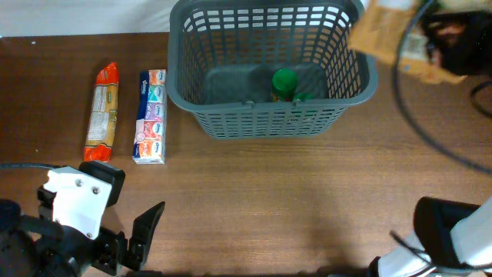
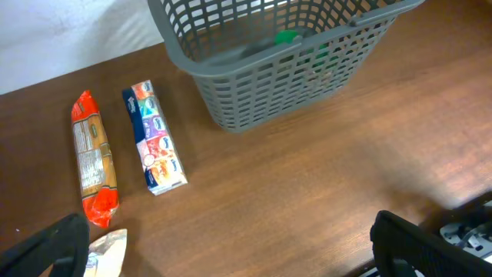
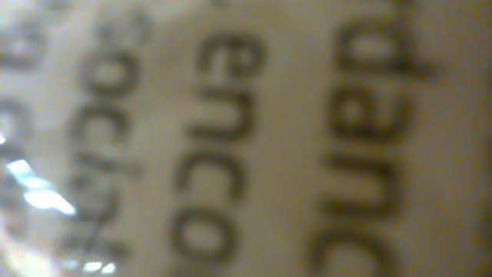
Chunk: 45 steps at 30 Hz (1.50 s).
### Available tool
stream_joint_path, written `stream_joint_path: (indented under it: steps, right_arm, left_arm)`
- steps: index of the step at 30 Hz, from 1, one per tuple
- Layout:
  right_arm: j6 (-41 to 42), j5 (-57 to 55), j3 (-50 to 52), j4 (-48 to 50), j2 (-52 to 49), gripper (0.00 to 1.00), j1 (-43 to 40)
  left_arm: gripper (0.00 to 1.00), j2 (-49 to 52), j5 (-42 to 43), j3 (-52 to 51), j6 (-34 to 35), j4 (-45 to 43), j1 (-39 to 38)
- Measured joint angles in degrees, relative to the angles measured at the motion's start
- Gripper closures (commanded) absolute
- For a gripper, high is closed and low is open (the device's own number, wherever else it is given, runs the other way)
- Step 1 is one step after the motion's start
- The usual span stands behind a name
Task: Pack container
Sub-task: 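Lift the Nescafe bag and lower it into the basket's right side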
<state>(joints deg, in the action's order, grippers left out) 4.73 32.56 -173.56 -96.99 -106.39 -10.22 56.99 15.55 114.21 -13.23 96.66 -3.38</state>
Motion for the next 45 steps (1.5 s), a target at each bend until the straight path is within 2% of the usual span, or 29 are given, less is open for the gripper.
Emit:
stream_joint_path:
  steps: [7, 13, 20, 25, 38, 45]
  right_arm:
    - [0.02, -14.45, 0.37, 0.00, -2.01, 0.96, 19.80]
    - [-0.02, -26.45, 0.55, 0.07, -9.35, 0.96, 28.52]
    - [-0.02, -31.76, 1.36, 4.92, -17.73, 0.96, 30.36]
    - [0.00, -33.46, 1.51, 7.63, -20.20, 0.96, 30.32]
    - [0.81, -35.80, 1.55, 2.73, -31.23, 0.96, 29.94]
    - [2.60, -37.24, 4.81, 2.16, -31.67, 0.96, 27.21]
  left_arm:
    - [0.01, 0.00, 0.00, 0.00, 0.00, 0.00, 0.00]
    - [0.01, 0.00, 0.00, 0.00, 0.00, 0.00, 0.00]
    - [0.01, 0.00, 0.02, 0.00, 0.00, -0.02, 0.00]
    - [0.01, 0.00, 0.00, 0.00, 0.00, -0.02, 0.00]
    - [0.01, 0.00, 0.00, 0.00, 0.00, 0.00, 0.00]
    - [0.01, 0.00, 0.02, 0.00, 0.00, -0.02, 0.00]
